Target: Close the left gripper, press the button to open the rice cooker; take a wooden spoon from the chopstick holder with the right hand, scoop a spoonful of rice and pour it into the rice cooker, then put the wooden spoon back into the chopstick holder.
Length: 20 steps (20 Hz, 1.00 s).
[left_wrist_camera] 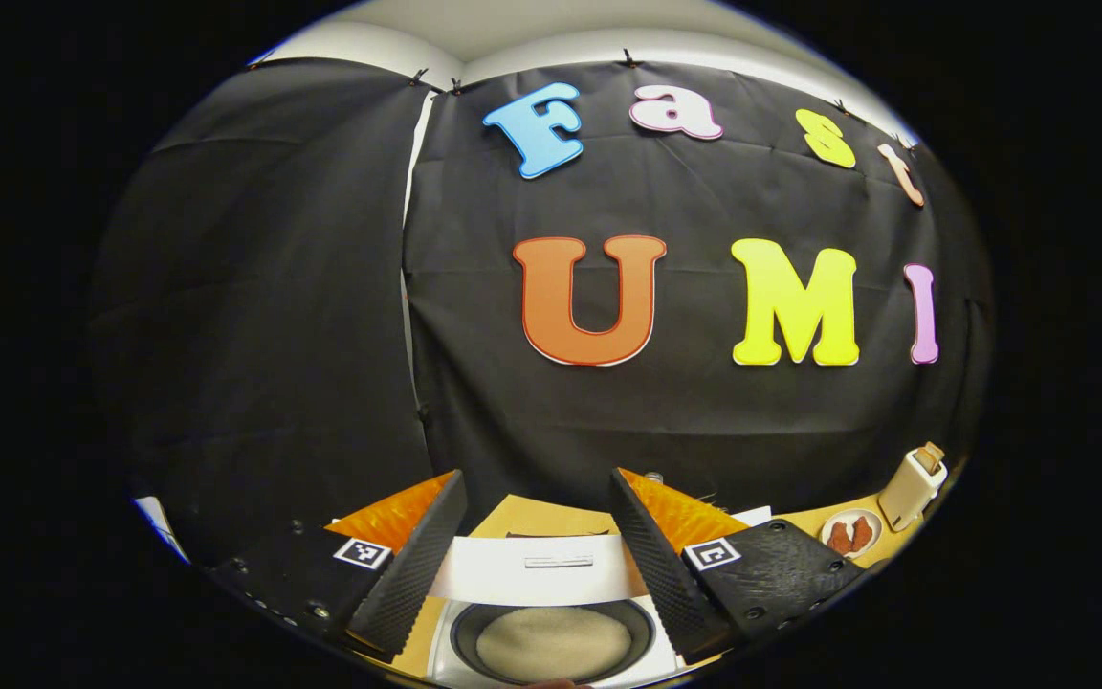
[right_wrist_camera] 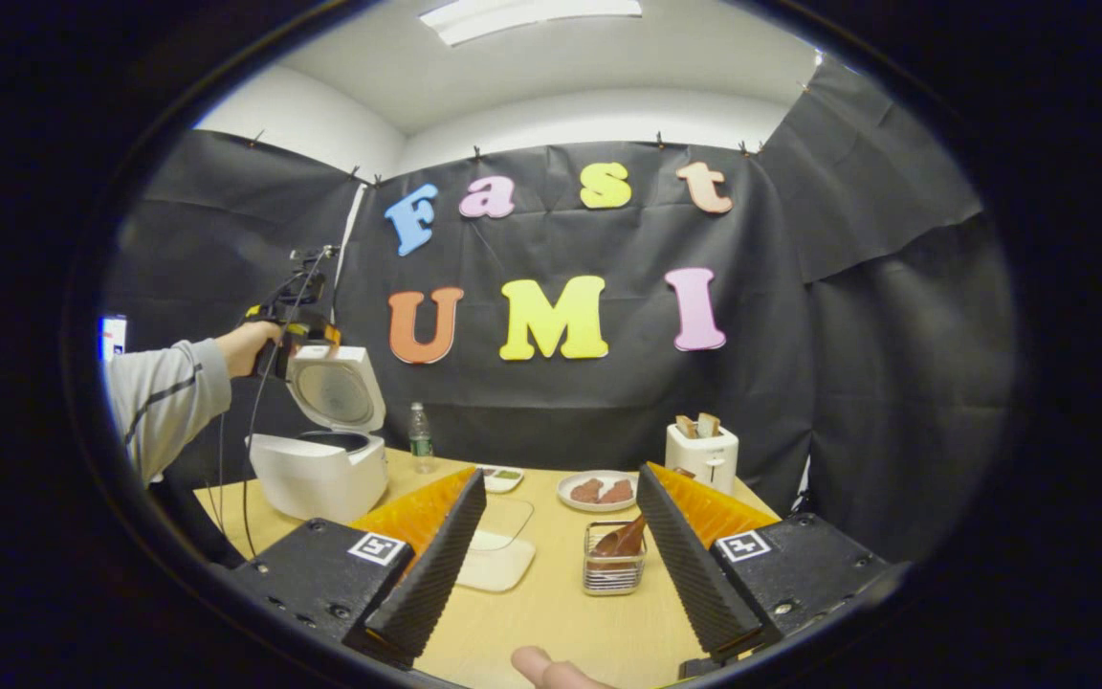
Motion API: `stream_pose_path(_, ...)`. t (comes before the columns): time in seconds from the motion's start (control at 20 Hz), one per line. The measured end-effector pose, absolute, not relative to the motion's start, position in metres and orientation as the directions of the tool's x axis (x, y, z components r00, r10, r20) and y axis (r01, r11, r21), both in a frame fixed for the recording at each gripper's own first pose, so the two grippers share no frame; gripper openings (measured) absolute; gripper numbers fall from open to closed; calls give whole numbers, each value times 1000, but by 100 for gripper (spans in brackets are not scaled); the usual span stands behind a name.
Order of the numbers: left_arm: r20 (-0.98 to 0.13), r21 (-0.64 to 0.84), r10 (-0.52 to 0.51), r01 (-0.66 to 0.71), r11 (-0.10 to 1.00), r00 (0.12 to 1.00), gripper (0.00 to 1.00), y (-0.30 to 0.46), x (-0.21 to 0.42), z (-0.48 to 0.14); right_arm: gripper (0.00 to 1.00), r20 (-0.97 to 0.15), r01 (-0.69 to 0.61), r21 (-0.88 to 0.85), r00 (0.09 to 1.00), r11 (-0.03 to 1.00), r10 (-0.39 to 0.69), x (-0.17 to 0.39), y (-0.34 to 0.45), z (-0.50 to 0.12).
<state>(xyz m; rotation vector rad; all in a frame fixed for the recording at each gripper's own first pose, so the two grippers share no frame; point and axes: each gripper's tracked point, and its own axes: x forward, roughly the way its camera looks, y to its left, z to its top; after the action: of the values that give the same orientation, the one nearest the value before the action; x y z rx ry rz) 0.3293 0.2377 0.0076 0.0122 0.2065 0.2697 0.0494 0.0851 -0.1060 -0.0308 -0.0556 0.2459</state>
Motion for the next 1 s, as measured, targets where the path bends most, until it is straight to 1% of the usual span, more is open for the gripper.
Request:
stream_pose_path(0.15, -245, 28, 242, -242, 970, 939, 96, 225, 308, -12, 100, 68, -254, -28, 965, 967, 255, 33, 86, -100)
stream_pose_path(0.25, -290, -8, 207, -218, 976, 934, 96, 210, 293, -28, 100, 72, -261, -25, 962, 965, 262, 22, 86, -100)
stream_pose_path(0.3, -320, -21, 186, -203, 979, 929, 96, 202, 285, -38, 96, 76, -269, -29, 960, 963, 270, 15, 88, -97)
stream_pose_path(0.35, -335, -16, 181, -198, 980, 925, 96, 200, 278, -47, 100, 85, -274, -29, 958, 961, 275, 8, 88, -93)
stream_pose_path(0.5, -380, 25, 185, -190, 982, 906, 96, 198, 260, -74, 100, 107, -286, -32, 952, 958, 288, -11, 89, -84)
stream_pose_path(0.7, -454, 20, 197, -211, 977, 869, 97, 199, 239, -108, 100, 136, -284, -47, 948, 958, 288, -33, 88, -73)
stream_pose_path(1.0, -559, 37, 196, -211, 977, 806, 97, 197, 221, -150, 100, 140, -292, -71, 944, 954, 300, -52, 98, -69)
